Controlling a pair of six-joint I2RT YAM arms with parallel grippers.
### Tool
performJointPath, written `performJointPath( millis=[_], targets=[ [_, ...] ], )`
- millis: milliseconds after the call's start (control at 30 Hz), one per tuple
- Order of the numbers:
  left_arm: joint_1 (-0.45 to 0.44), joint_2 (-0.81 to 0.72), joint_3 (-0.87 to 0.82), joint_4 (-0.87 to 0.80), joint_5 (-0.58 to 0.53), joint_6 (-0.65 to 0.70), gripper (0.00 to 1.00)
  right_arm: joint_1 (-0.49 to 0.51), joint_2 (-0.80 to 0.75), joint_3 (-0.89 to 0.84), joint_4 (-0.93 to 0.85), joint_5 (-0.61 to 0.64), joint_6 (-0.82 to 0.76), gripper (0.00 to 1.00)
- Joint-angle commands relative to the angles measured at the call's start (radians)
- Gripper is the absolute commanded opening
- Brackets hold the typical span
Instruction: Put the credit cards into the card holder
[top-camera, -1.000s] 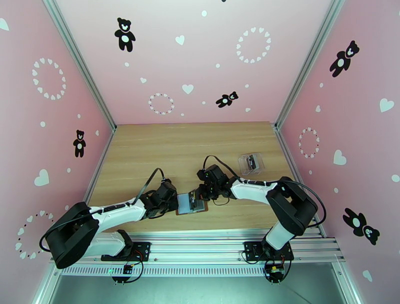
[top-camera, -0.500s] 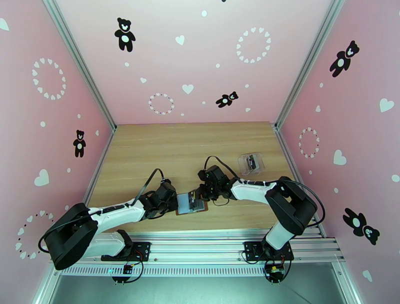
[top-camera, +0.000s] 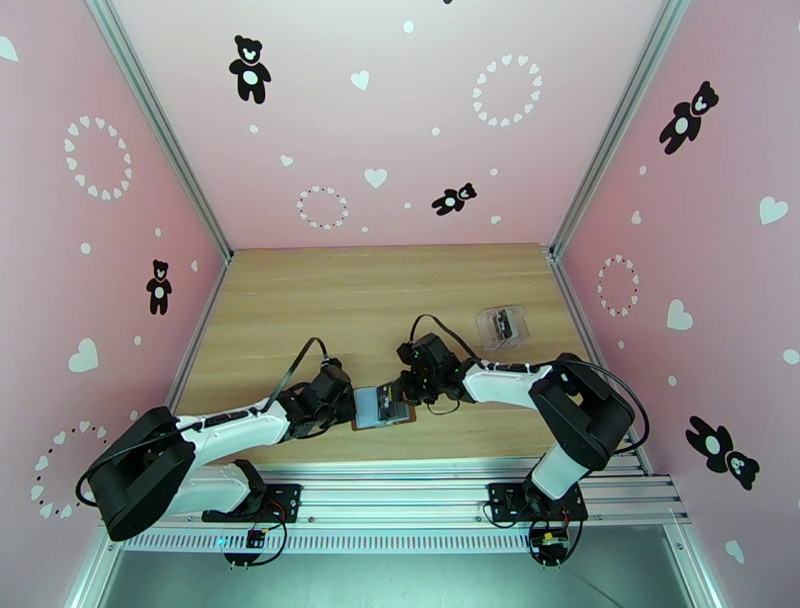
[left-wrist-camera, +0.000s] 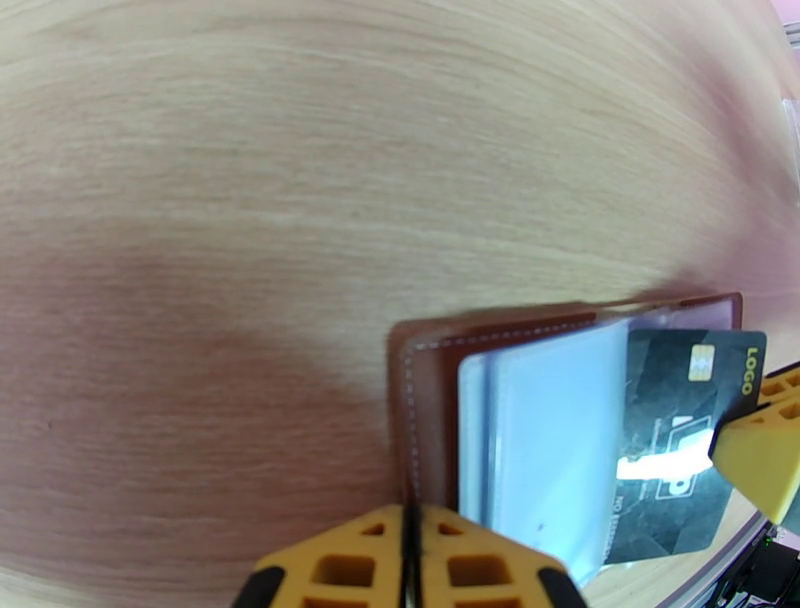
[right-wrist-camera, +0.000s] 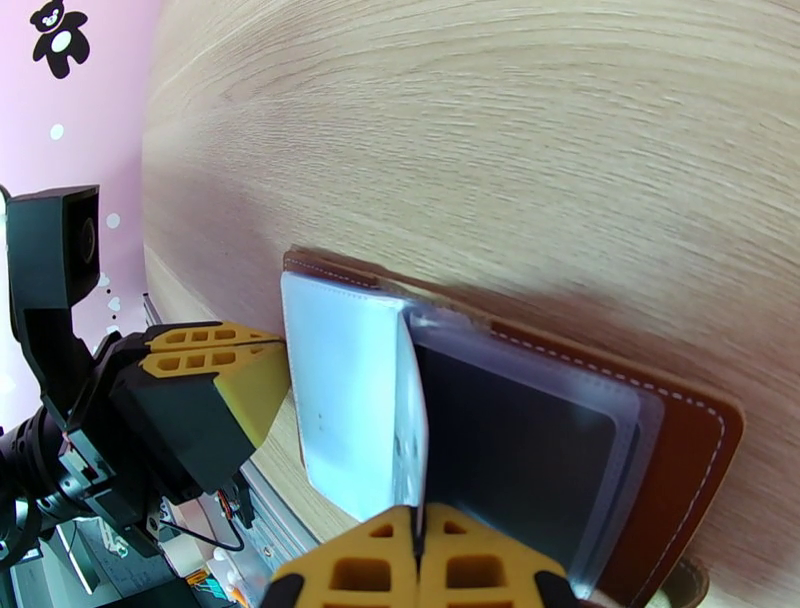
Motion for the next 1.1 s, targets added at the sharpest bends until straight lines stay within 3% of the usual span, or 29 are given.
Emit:
performJointPath(
  millis=[0,467,1067],
  targets=[
    [0.008,0.009,-0.031,-0.043,-0.016,0.006,0.1,0.011,0.001,-0.018,-0.045,0.006,-0.006,0.0],
    [0.008,0.035,-0.026,-0.038,-0.019,0.007,0.1,0.014,-0.016,-0.02,-0.115,0.023,-0.037,0.0],
    [0.008,0.073,-0.022,-0.021,-0.009,0.005,0.09,0.025,0.058,-0.016,-0.054,0.009,-0.021,0.0]
  ],
)
